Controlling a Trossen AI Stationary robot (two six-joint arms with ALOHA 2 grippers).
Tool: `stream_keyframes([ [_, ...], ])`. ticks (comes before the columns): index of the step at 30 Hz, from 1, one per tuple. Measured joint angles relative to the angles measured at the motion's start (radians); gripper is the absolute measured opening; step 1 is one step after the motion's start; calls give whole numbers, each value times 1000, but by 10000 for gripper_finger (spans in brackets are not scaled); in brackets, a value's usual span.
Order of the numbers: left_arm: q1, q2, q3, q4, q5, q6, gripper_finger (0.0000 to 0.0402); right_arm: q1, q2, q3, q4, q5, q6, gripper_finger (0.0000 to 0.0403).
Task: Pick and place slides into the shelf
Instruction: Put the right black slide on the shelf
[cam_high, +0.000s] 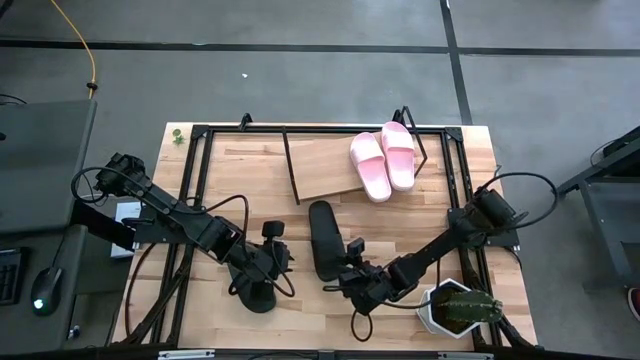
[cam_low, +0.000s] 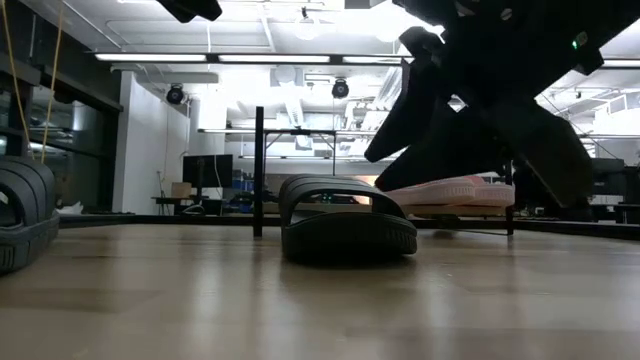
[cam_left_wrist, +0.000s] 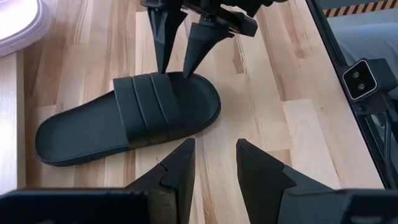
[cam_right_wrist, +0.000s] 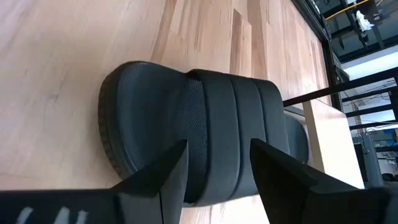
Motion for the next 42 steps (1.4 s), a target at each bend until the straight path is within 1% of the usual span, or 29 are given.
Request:
stream_keyframes([
  [9,0,0,0,0,-1,0,101,-1,2,0,12,2,0,165],
  [14,0,0,0,0,-2,0,101,-1,3,0,7,43,0,165],
  [31,0,0,0,0,-8,0,101,-8,17,-1,-3,37,1,165],
  [39,0,0,0,1,-8,1,101,-14,70,-1,21,35,-24,165],
  [42,0,0,0,1,-10,1,101,-20,90,-1,48,62,-26,165],
])
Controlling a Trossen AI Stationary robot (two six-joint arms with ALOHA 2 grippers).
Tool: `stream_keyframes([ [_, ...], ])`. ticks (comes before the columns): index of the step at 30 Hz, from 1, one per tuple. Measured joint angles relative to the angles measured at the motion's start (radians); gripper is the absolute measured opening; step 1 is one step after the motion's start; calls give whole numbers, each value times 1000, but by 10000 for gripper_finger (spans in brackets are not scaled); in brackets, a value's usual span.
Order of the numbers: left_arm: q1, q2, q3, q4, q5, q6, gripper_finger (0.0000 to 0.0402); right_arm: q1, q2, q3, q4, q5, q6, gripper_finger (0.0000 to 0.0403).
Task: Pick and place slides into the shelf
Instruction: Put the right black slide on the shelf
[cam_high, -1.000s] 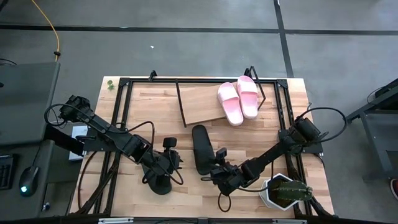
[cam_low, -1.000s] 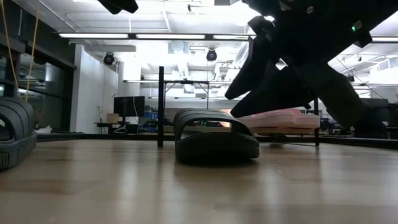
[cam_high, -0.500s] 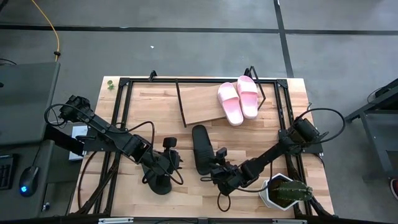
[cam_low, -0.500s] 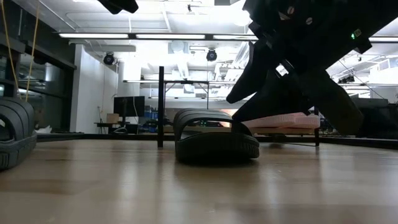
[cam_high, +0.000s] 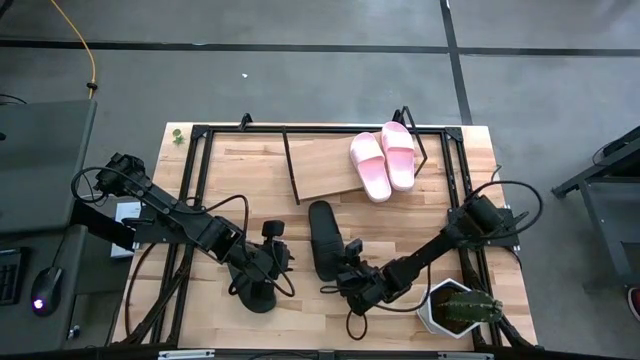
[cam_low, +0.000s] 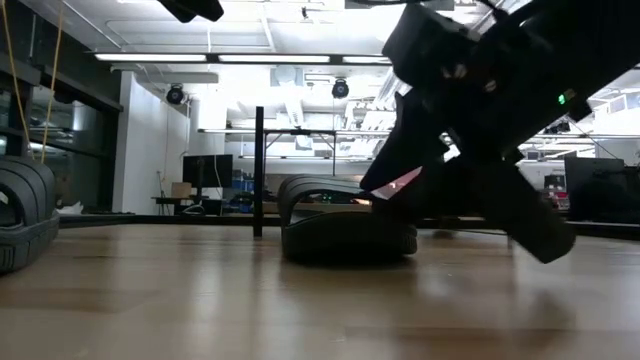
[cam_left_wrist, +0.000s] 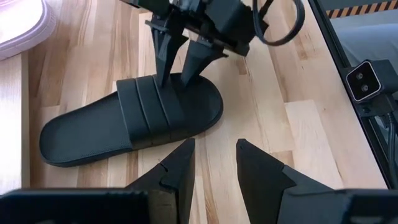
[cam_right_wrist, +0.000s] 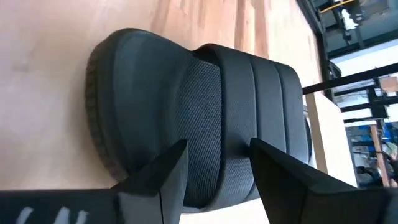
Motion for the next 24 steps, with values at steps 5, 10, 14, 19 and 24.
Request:
stream_keyframes([
  [5,0,0,0,0,0,4,101,-14,8,0,10,33,17,165],
  [10,0,0,0,0,0,7,101,-15,9,0,9,44,23,165],
  [14,0,0,0,0,0,8,101,-15,9,0,9,64,26,165],
  [19,0,0,0,0,0,7,101,-21,8,0,10,69,27,165],
  [24,0,0,0,0,0,7,101,-36,9,0,15,74,42,165],
])
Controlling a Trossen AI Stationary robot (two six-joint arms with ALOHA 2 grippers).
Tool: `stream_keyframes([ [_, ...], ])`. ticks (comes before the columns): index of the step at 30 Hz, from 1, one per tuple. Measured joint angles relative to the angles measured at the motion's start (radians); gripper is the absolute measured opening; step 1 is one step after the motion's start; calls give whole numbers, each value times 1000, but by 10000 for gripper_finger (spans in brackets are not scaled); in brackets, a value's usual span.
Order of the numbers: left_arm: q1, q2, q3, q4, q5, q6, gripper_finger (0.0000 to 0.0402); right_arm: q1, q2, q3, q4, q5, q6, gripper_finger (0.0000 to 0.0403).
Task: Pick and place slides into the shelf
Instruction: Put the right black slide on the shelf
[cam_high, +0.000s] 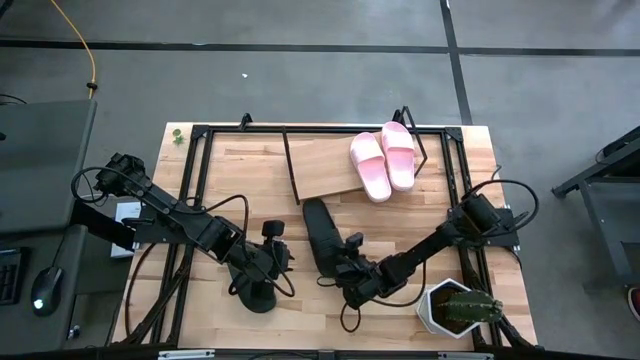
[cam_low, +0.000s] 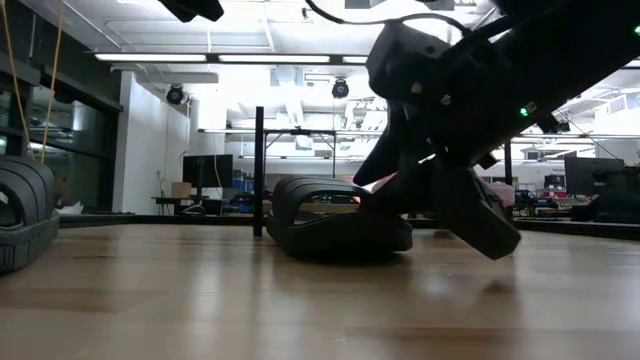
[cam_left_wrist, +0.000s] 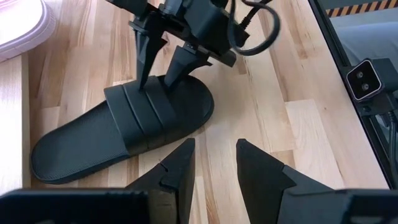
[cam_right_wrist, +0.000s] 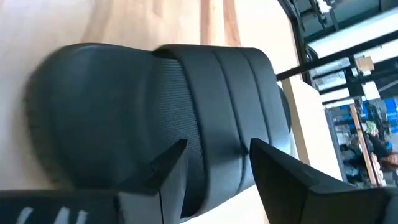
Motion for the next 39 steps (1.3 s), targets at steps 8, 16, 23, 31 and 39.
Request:
stream_keyframes([
  [8,0,0,0,0,0,0,101,-23,0,0,2,9,29,165],
  [16,0,0,0,0,-24,0,101,-26,0,0,3,-2,29,150],
  [23,0,0,0,0,-24,0,101,-26,-1,0,5,-30,29,83],
  [31,0,0,0,0,-24,0,101,-25,-2,0,6,-49,29,10],
  [39,0,0,0,0,-25,0,101,-25,-2,0,5,-53,25,2],
])
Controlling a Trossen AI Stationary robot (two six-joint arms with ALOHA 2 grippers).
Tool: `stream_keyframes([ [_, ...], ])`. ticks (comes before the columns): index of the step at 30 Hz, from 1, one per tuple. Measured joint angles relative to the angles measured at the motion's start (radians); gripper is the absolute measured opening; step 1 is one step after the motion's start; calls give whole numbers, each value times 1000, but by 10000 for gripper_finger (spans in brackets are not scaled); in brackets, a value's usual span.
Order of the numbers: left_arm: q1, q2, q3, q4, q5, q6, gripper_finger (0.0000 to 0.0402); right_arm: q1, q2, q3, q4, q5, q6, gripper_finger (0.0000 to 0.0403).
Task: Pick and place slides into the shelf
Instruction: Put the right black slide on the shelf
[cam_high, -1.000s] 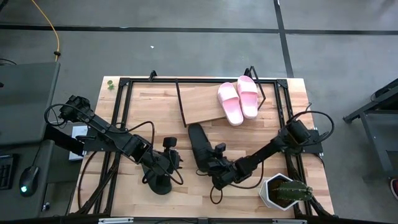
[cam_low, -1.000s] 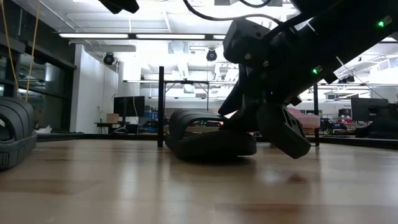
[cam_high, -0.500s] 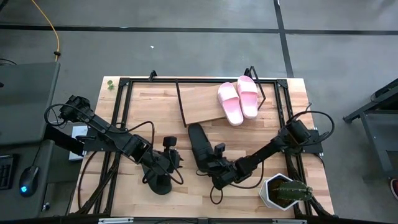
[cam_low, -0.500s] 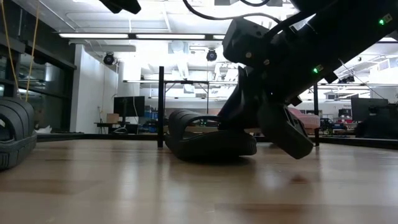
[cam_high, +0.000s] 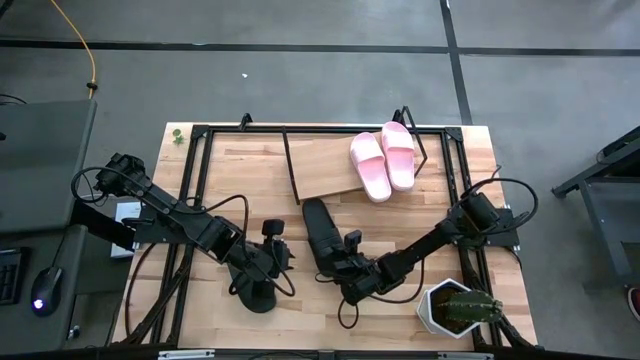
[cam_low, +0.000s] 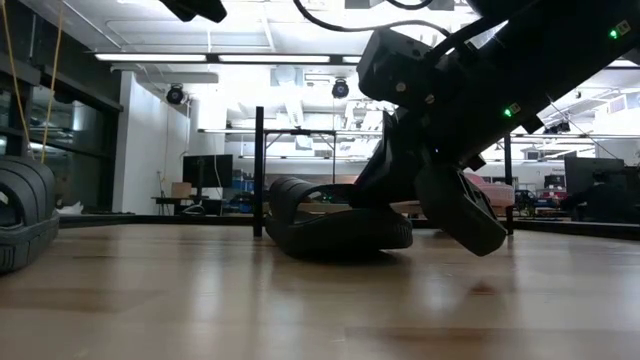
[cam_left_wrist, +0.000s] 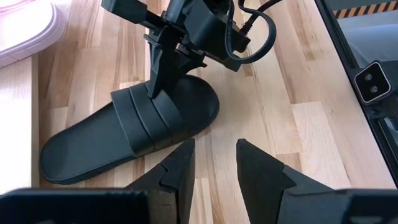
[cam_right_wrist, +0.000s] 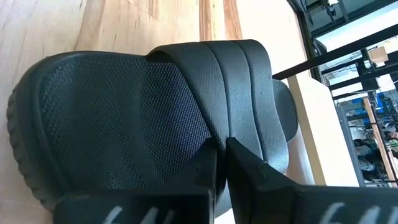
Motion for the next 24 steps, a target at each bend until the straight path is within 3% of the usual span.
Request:
stream_keyframes([
  [12,0,0,0,-1,0,0,101,10,-3,5,-11,4,-7,1],
  [24,0,0,0,-1,0,9,101,52,-3,238,-302,39,68,0],
])
